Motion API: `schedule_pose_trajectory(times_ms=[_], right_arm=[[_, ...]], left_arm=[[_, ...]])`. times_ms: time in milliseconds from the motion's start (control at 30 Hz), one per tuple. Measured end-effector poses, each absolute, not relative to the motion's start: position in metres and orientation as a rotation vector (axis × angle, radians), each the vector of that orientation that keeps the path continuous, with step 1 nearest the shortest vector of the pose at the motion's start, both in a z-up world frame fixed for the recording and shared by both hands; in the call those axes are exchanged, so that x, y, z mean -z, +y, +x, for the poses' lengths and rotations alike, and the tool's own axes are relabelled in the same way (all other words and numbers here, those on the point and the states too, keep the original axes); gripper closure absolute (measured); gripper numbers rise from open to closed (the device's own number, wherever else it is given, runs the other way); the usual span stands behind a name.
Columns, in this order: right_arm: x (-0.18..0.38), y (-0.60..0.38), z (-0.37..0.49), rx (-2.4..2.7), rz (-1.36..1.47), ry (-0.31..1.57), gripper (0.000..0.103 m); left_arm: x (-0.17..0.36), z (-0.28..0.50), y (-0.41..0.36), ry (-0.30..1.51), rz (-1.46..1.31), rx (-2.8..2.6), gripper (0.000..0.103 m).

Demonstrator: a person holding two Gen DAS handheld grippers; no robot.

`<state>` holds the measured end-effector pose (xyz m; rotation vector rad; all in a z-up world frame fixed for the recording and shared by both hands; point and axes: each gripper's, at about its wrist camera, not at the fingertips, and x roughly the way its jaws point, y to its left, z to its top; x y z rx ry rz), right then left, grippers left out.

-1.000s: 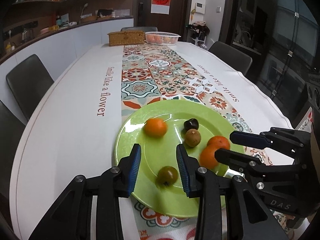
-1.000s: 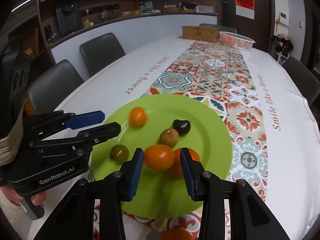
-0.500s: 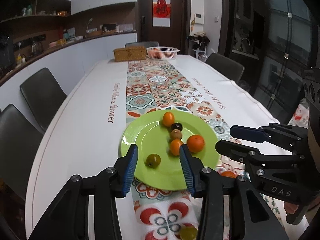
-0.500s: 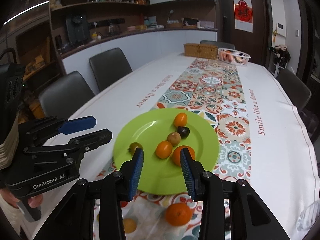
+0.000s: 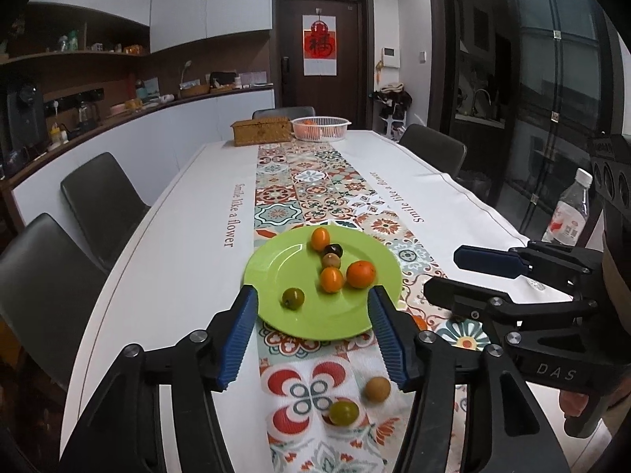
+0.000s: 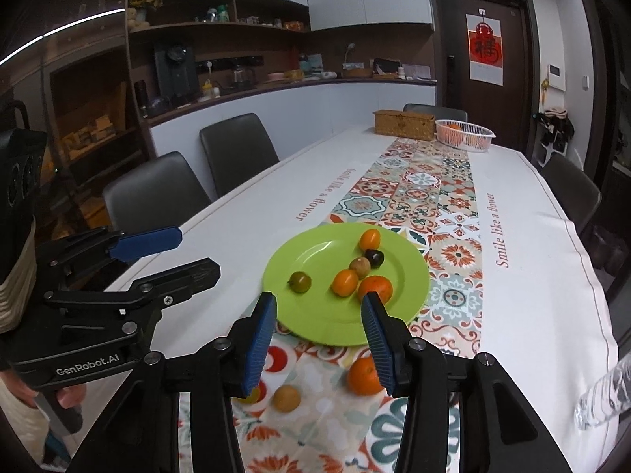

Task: Organize fruits
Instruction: 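Move both open tools back toward the remaining fruits on the runner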

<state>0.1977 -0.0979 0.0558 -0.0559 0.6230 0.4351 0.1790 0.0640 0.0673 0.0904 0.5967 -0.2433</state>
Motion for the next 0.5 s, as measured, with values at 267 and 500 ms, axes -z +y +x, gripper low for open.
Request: schedule_pose_trajectory(times_ms=[267,500], right_arm=[[-0.058,-0.101,0.169,-0.442,-0.088,0.580,0.052],[-0.053,-0.101,0.144,-0.442,-0.124,0.527,0.044]], left_arm=[[-0.063,0.140,0.068,0.568,0.081,0.212,0.043],[-0.054,0.115,0.067,0.509,0.102,0.205,0.041]])
